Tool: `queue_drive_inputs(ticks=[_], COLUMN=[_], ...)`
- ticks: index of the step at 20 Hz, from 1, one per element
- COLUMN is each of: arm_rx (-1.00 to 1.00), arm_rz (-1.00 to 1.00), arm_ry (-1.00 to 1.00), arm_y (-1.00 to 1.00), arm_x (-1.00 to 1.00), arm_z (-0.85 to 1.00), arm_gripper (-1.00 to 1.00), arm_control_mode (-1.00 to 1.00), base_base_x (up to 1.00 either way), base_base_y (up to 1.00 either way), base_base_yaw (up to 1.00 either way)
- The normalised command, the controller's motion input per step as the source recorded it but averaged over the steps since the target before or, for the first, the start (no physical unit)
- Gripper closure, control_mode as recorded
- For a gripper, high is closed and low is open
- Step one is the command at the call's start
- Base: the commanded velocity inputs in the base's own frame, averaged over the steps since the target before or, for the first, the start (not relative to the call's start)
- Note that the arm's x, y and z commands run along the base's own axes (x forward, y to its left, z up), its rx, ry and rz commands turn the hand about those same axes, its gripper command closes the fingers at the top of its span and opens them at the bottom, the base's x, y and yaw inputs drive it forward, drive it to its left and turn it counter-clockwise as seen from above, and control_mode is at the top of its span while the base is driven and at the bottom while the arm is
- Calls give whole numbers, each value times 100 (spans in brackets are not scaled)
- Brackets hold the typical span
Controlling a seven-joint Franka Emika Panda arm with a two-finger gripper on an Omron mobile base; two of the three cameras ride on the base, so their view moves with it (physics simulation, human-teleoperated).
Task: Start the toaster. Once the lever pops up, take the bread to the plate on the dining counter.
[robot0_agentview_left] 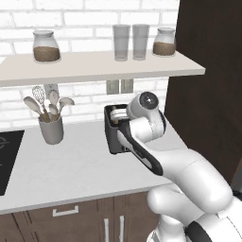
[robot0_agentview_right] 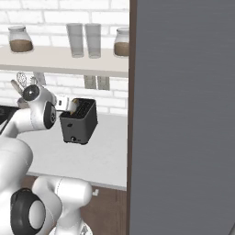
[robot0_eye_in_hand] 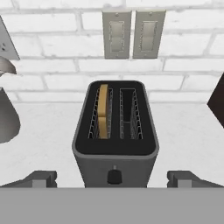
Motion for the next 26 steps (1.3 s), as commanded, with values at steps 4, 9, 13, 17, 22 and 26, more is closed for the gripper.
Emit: queue_drive_inputs(ticks=[4, 9, 13, 17, 22, 26], arm_rx=[0, -1, 0, 0, 0, 1], arm_rz=[0, -1, 0, 0, 0, 0], arm_ry=[-2, 0, 0, 0, 0, -2], arm_y=[19, 17, 0, 0, 0, 0], arm_x=[0, 0, 2, 9, 10, 23], arm_z=[0, 0, 0, 0, 0, 0], arm_gripper=[-100, -100, -100, -100, -100, -100], arm_control_mode=[-100, -100, -100, -100, -100, -100], base_base_x=[0, 0, 0, 0, 0, 0], base_base_y=[0, 0, 0, 0, 0, 0], base_base_yaw=[0, 0, 0, 0, 0, 0])
